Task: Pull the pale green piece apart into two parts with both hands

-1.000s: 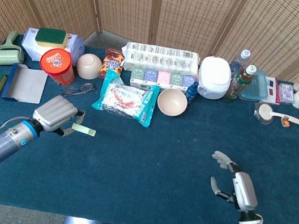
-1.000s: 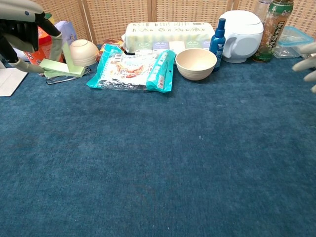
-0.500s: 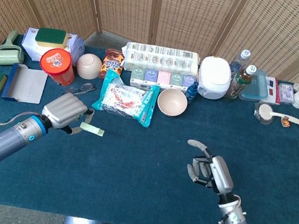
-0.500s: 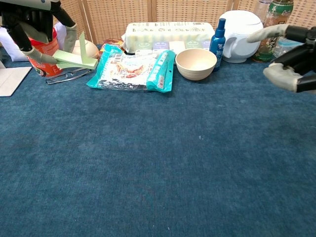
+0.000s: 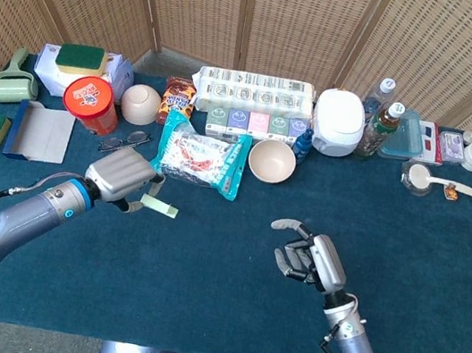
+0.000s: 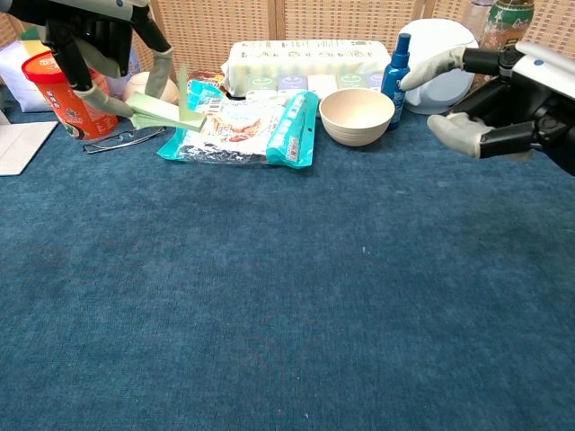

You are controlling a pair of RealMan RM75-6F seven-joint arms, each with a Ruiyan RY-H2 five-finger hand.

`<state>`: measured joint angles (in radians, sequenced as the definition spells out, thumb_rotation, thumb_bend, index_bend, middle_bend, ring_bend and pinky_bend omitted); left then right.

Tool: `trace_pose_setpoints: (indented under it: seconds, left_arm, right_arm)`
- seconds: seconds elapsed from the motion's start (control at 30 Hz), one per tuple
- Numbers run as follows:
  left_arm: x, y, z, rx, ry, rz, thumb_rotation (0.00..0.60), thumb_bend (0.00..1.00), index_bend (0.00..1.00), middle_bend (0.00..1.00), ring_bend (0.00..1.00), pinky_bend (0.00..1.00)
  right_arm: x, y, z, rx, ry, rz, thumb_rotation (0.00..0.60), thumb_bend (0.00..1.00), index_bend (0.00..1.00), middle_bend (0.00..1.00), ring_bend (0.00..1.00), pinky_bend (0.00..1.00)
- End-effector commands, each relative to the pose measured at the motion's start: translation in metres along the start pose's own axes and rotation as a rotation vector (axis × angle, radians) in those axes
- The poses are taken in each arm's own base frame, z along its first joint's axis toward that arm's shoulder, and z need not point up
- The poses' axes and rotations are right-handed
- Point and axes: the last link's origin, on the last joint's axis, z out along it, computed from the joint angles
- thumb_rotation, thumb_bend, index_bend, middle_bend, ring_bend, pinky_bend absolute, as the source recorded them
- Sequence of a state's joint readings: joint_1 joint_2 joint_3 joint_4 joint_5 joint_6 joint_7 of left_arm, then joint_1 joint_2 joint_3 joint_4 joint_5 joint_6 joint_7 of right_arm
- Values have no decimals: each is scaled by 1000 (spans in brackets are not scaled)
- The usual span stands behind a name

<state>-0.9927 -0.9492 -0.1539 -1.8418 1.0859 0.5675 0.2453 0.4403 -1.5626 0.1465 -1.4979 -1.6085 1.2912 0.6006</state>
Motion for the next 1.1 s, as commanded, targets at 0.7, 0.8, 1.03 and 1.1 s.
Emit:
trace_pose_setpoints:
  seconds: [0.7,0.8,1.03,1.1]
  left_arm:
    - [2,51,32,-112,-57,39,600,425,765,1000,1000,1000]
    - [2,55,35,-117,-58,40,600,425,765,1000,1000,1000]
    - [1,62,40,-124,-65,41,600,425,765,1000,1000,1000]
    - [1,64,42,-126,-66,40,600,425,766,1000,1000,1000]
  right_arm:
    - [-26,-14,18,19,-120,84,600,461,336,970,1000,1000]
    - [-30,-16,20,23,-133,85,600,462,336,970,1000,1000]
    - [-42,-26,24,44,-175,80,600,461,336,969,1000,1000]
    - [-46,-30,25,51,-186,79,600,461,336,970,1000,1000]
